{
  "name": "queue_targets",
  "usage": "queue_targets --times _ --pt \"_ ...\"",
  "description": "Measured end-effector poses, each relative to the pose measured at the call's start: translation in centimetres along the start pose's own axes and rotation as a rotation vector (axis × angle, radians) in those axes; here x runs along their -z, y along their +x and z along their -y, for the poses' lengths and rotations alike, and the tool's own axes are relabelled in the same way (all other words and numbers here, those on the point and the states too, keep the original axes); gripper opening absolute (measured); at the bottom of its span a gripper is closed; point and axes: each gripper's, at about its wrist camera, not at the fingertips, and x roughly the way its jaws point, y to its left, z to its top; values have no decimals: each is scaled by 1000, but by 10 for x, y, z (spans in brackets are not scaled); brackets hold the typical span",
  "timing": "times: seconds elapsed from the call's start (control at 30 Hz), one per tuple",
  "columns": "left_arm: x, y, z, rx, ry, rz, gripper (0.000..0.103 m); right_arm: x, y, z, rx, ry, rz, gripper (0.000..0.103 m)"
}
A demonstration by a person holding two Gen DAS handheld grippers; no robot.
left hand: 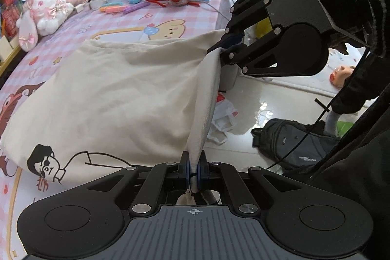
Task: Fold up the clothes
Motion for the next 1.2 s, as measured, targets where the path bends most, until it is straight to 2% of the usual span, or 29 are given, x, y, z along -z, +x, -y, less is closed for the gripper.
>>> queue_targets --times 0.6,0.87,0.93,1.1,1.2 --pt "3 -9 -7 44 -40 53 4 4 10 -10 30 -62 -25 12" --pt "5 -20 -9 27 -36 105 4 11 6 -16 68 -130 -4 12" --pt "7 -24 -11 14 -43 122 4 12 4 -18 73 -140 7 15" --pt "16 -34 -15 -14 -86 160 4 18 1 -24 105 -207 36 29" --pt "22 -36 -15 -29 -105 168 4 24 4 -29 118 -277 38 30"
